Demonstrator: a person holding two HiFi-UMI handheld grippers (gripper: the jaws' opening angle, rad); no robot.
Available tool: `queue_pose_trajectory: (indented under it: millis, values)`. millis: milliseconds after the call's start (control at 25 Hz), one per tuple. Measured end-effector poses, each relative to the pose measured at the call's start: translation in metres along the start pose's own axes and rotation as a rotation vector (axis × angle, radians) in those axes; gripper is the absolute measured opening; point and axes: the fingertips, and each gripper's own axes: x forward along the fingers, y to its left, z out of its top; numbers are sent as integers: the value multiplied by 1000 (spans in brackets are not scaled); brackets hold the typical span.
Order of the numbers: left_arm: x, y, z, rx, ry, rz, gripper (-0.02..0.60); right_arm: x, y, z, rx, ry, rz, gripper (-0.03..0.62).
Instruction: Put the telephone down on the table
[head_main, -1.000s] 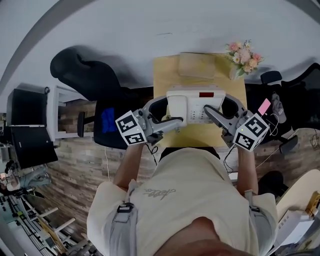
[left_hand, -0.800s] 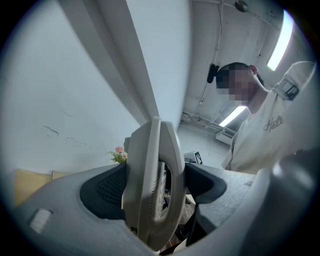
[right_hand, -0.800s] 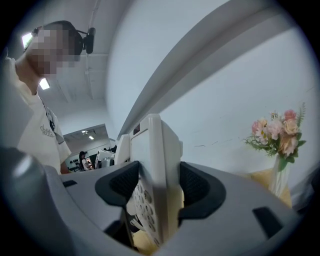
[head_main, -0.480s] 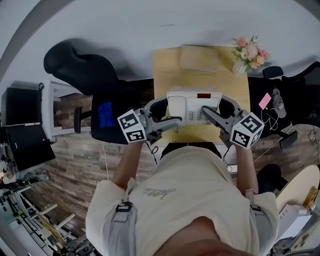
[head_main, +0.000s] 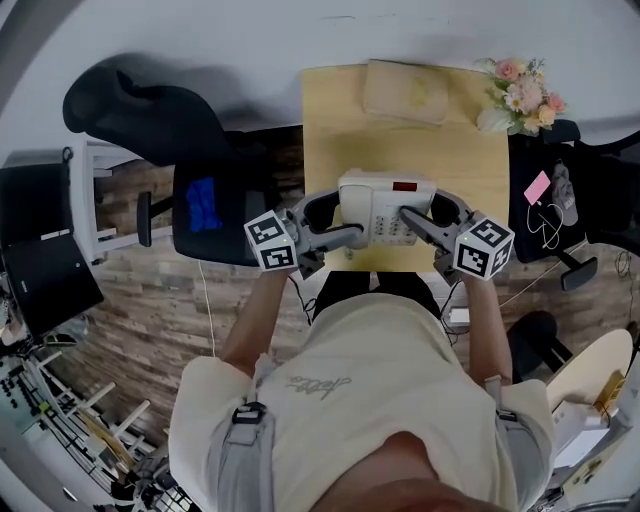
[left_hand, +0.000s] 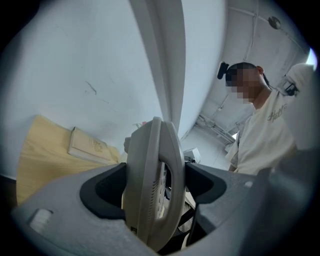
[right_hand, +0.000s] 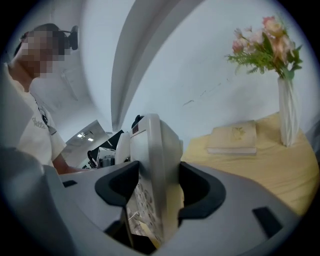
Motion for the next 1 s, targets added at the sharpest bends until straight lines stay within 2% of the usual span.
queue_pose_trajectory:
  millis: [640,1000]
  values:
    - [60,97,-50,-179,60,15,362,18,-117,-39,123,83,-25,239]
    - [74,132,-66,-250,105,32,362,31,-153,-56,200,127,-23,239]
